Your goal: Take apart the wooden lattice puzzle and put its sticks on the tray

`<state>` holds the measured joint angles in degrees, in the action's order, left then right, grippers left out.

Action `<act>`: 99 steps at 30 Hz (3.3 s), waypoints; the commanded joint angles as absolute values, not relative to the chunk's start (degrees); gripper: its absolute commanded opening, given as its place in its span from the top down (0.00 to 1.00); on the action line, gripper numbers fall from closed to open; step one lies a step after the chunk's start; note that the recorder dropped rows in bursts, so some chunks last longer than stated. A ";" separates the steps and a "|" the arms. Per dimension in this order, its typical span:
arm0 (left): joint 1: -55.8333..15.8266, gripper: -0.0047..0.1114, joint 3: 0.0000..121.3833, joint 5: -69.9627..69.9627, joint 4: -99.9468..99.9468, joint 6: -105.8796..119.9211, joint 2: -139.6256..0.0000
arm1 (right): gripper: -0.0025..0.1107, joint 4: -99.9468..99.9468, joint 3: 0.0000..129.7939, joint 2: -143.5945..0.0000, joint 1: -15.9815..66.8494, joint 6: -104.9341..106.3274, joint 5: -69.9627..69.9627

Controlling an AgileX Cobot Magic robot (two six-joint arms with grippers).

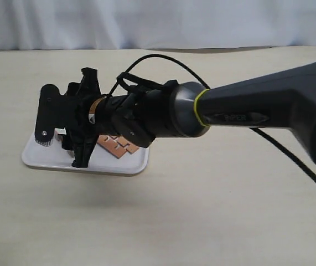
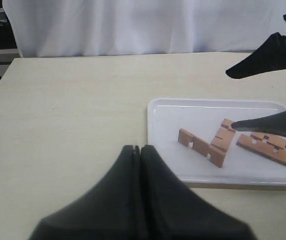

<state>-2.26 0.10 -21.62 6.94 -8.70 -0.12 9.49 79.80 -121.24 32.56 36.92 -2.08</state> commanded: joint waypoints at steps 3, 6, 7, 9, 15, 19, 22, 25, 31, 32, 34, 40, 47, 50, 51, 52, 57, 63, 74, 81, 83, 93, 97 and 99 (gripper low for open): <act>-2.74 0.96 0.00 -20.64 6.94 -8.68 0.00 | 0.46 9.43 79.97 -116.79 32.76 22.71 14.73; -2.74 0.96 0.00 -20.64 6.94 -8.68 0.00 | 0.61 9.43 79.97 -115.46 32.76 20.69 26.78; -2.74 0.96 0.00 -20.64 6.94 -8.68 0.00 | 0.67 9.43 79.97 -114.96 32.76 20.11 31.24; -2.74 0.96 0.00 -20.64 6.94 -8.68 0.00 | 0.89 9.43 79.97 -114.11 32.76 16.87 43.91; -2.74 0.96 0.00 -20.64 6.94 -8.68 0.00 | 0.94 1.82 73.03 -107.27 22.97 17.11 58.31; -2.74 0.96 0.00 -20.64 6.94 -8.68 0.00 | 0.94 -3.66 66.47 -95.44 5.42 13.96 55.59; -2.74 0.96 0.00 -20.64 6.94 -8.68 0.00 | 0.94 -3.54 61.01 -87.47 -8.82 12.43 53.57; -2.74 0.96 0.00 -20.64 6.94 -8.68 0.00 | 0.94 -3.61 54.26 -80.51 -19.08 8.84 45.48; -2.74 0.96 0.00 -20.64 6.94 -8.68 0.00 | 0.94 -3.62 45.44 -71.31 -21.86 6.65 30.10; -2.74 0.96 0.00 -20.64 6.94 -8.68 0.00 | 0.94 -3.75 44.13 -70.14 -21.86 6.78 28.21; -2.74 0.96 0.00 -20.64 6.94 -8.68 0.00 | 0.94 -3.75 42.23 -67.95 -21.86 6.78 25.37; -2.74 0.96 0.00 -20.64 6.94 -8.68 0.00 | 0.94 -5.44 39.28 -61.81 -21.86 6.64 21.85; -2.74 0.96 0.00 -20.64 6.94 -8.68 0.00 | 0.94 -11.08 34.62 -50.80 -21.71 6.80 17.27; -2.74 0.96 0.00 -20.64 6.94 -8.68 0.00 | 0.94 -11.90 33.25 -45.10 -18.00 9.12 14.82; -2.74 0.96 0.00 -20.64 6.94 -8.68 0.00 | 0.94 -11.90 32.60 -43.40 -16.22 9.23 13.90; -2.74 0.96 0.00 -20.64 6.94 -8.68 0.00 | 0.94 -11.60 32.09 -41.89 -14.52 9.23 13.16; -2.74 0.96 0.00 -20.64 6.94 -8.68 0.00 | 0.94 -11.08 29.99 -33.59 -10.48 8.60 11.36; -2.74 0.96 0.00 -20.64 6.94 -8.68 0.00 | 0.94 -11.30 29.11 -24.27 -10.39 8.14 11.59; -2.74 0.96 0.00 -20.64 6.94 -8.68 0.00 | 0.94 -12.82 25.19 -4.50 -10.39 8.06 9.27; -2.74 0.96 0.00 -20.64 6.94 -8.68 0.00 | 0.94 -14.26 23.32 0.00 -9.77 8.06 8.63; -2.74 0.96 0.00 -20.64 6.94 -8.68 0.00 | 0.94 -14.48 23.32 0.00 -9.25 8.35 8.38; -2.74 0.96 0.00 -20.64 6.94 -8.68 0.00 | 0.94 -14.48 19.14 0.00 -9.25 8.13 12.32; -2.74 0.96 0.00 -20.64 6.94 -8.68 0.00 | 0.94 -14.48 12.23 0.00 -9.25 8.13 9.20; -2.74 0.96 0.00 -20.64 6.94 -8.68 0.00 | 0.94 -14.59 8.25 0.00 -9.25 8.13 7.74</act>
